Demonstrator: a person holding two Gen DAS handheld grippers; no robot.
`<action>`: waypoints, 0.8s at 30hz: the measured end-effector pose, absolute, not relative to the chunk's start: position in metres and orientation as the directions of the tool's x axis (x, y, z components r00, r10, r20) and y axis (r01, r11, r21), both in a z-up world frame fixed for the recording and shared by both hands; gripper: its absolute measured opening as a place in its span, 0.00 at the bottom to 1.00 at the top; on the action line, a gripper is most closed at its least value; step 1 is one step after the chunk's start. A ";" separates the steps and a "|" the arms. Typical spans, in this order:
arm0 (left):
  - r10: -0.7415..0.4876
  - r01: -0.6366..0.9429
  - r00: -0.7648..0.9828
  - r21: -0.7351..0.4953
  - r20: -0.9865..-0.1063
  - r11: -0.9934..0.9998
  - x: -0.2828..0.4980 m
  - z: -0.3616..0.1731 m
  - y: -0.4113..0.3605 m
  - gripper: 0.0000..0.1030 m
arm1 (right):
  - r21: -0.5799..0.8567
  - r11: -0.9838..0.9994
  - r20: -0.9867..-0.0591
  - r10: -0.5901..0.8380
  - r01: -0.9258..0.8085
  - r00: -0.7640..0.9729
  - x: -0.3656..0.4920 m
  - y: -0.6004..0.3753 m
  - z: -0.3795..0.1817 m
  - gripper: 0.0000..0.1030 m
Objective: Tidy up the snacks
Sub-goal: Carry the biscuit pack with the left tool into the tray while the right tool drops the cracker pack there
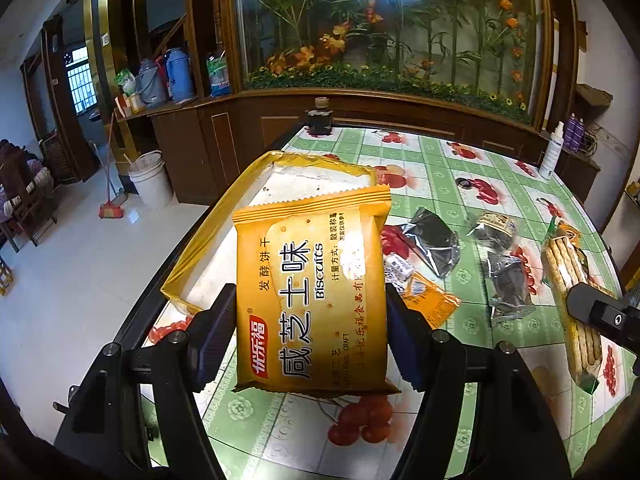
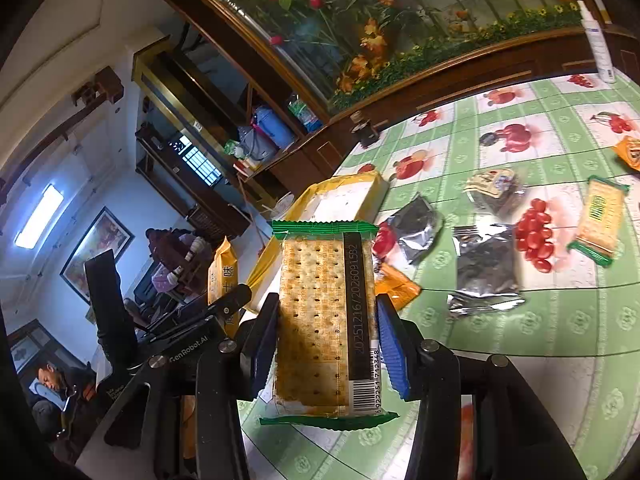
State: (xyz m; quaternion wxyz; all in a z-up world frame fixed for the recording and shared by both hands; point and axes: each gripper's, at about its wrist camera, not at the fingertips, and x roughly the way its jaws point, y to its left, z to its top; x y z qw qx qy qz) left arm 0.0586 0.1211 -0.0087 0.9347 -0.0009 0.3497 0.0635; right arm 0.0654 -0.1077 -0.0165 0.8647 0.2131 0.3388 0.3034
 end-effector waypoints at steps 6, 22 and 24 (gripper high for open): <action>0.135 -0.151 0.737 0.034 -0.662 0.988 0.067 -0.013 0.139 0.67 | 0.570 0.712 -0.464 0.690 -0.409 0.555 0.083 -0.080 -0.015 0.46; 0.060 -0.191 0.608 -0.073 -0.792 0.979 0.158 -0.052 0.193 0.67 | 0.594 0.690 -0.484 0.717 -0.413 0.502 0.181 -0.009 -0.025 0.46; 0.062 -0.195 0.575 -0.063 -0.816 0.979 0.171 -0.063 0.199 0.67 | 0.583 0.707 -0.507 0.702 -0.401 0.500 0.202 0.005 -0.030 0.46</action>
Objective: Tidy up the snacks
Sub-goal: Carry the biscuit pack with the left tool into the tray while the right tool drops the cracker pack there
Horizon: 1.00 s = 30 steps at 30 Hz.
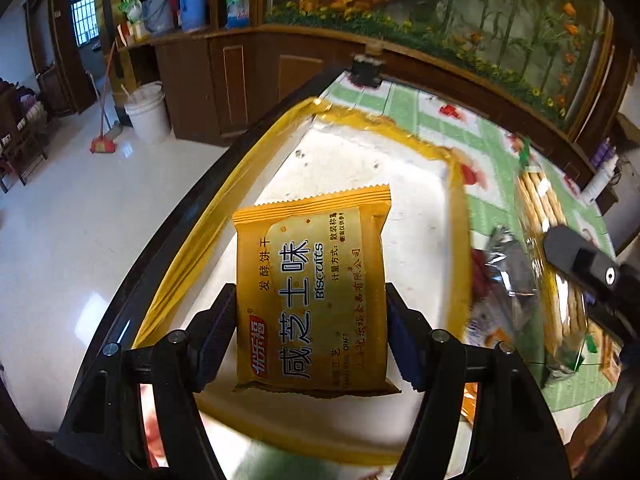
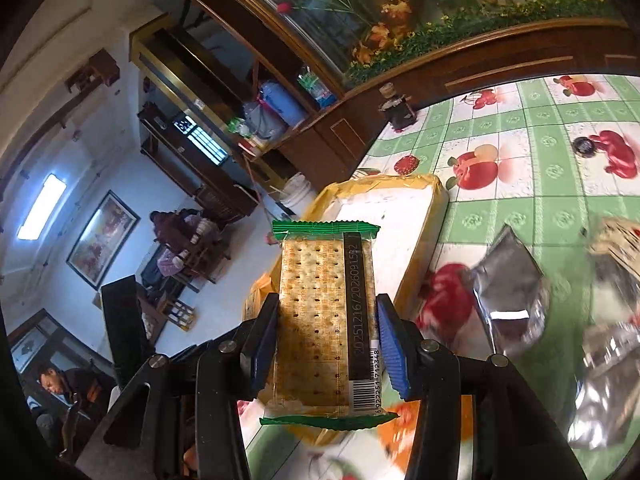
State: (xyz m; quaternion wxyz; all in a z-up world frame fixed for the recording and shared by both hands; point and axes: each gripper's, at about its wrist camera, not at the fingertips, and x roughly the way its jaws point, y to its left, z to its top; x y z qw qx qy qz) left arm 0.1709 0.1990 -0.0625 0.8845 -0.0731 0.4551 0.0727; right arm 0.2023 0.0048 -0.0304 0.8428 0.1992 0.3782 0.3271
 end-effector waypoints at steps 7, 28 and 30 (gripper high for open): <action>0.103 -0.203 0.459 0.009 -0.882 0.979 0.178 -0.098 0.205 0.67 | 0.495 0.768 -0.624 0.640 -0.407 0.449 0.259 0.070 -0.058 0.46; 0.142 -0.259 0.498 0.010 -0.856 0.966 0.126 -0.068 0.220 0.69 | 0.024 0.840 -0.772 0.360 -0.543 0.523 0.221 0.148 -0.074 0.51; 0.108 -0.237 0.526 -0.024 -0.843 0.971 0.118 -0.054 0.216 0.71 | 0.093 0.840 -0.731 0.422 -0.534 0.537 0.209 0.125 -0.051 0.62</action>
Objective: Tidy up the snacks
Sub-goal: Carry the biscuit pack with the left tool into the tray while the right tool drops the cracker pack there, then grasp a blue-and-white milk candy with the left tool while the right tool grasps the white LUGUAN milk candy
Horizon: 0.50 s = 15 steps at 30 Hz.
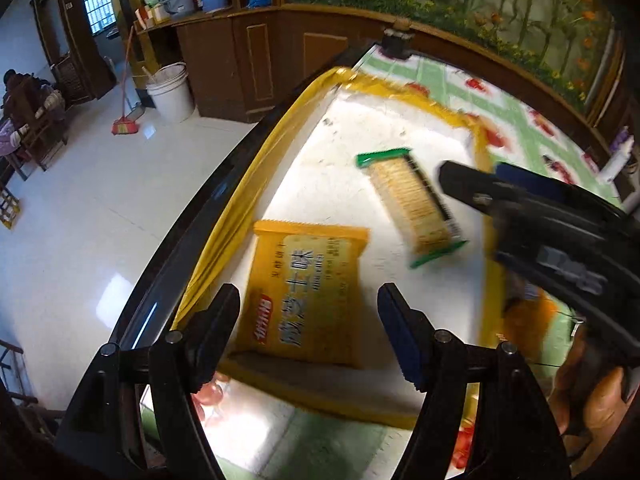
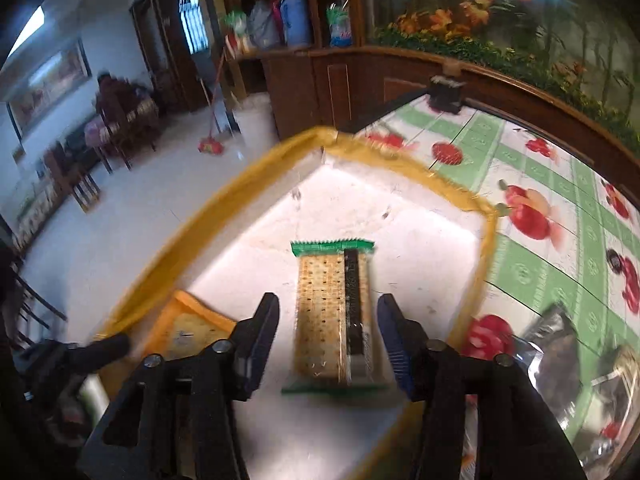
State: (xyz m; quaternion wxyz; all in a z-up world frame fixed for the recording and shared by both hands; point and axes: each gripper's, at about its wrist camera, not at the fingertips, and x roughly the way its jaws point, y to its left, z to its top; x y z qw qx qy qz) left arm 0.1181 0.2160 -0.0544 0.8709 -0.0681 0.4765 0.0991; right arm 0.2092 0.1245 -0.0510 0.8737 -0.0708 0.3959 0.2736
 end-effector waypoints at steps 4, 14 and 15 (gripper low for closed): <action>0.019 -0.157 0.582 -0.090 -0.813 0.984 0.099 -0.032 0.190 0.74 | 0.116 0.871 -0.637 0.434 -0.478 0.637 0.168 0.046 -0.013 0.86; -0.119 0.086 0.568 -0.085 -0.815 0.993 0.069 -0.040 0.090 0.74 | 0.166 0.960 -0.632 0.280 -0.227 0.723 0.056 -0.140 -0.031 0.86; -0.125 0.106 0.560 -0.078 -0.819 0.991 0.066 -0.043 0.081 0.74 | 0.158 0.967 -0.639 0.255 -0.201 0.725 0.046 -0.150 -0.035 0.86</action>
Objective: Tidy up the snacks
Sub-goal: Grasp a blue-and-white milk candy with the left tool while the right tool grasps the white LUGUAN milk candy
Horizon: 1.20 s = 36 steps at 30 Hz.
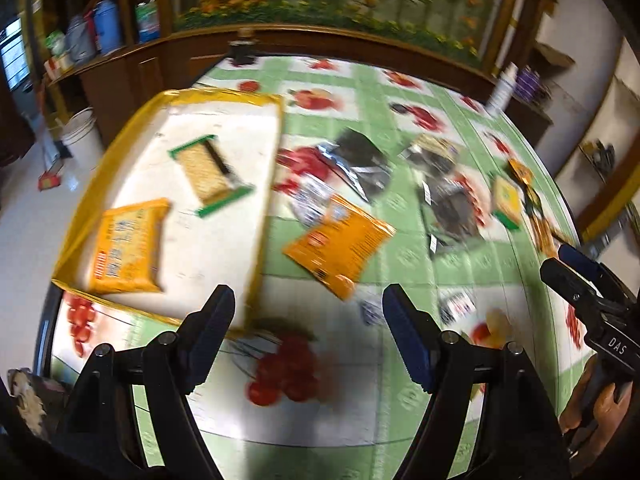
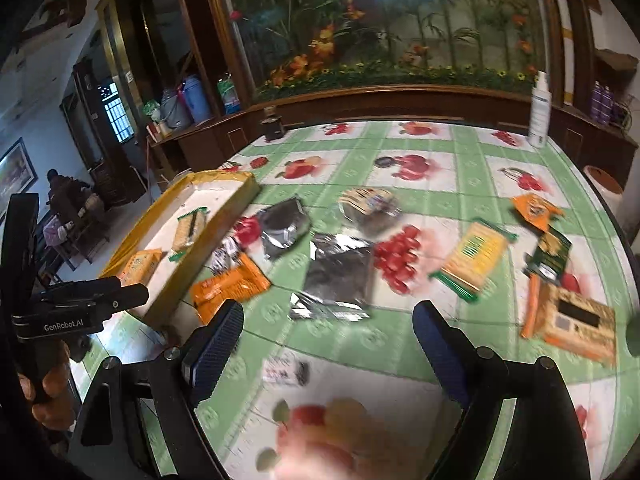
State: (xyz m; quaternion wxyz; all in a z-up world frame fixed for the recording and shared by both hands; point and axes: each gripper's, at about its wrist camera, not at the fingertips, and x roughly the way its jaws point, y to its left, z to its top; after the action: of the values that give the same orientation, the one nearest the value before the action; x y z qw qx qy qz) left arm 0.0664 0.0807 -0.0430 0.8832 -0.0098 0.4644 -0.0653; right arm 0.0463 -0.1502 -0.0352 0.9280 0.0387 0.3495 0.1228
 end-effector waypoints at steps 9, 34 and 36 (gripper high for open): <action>-0.167 0.179 0.505 -0.087 -0.847 0.980 0.052 -0.066 0.045 0.74 | 0.172 0.957 -0.668 0.289 -0.236 0.685 0.017 -0.156 -0.062 0.80; -0.176 0.163 0.450 -0.113 -0.876 0.980 0.079 -0.090 0.035 0.74 | 0.051 0.946 -0.765 0.242 -0.319 0.597 0.061 -0.093 -0.102 0.32; -0.160 0.165 0.450 -0.095 -0.879 0.982 0.081 -0.093 0.028 0.74 | 0.066 0.953 -0.754 0.241 -0.295 0.610 0.057 -0.106 -0.096 0.32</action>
State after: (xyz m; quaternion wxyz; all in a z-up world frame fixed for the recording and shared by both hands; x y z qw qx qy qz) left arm 0.0812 0.0281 -0.0927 0.8514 0.0024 0.5158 -0.0956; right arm 0.0566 -0.1059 -0.0964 0.8968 -0.0323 0.4153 0.1495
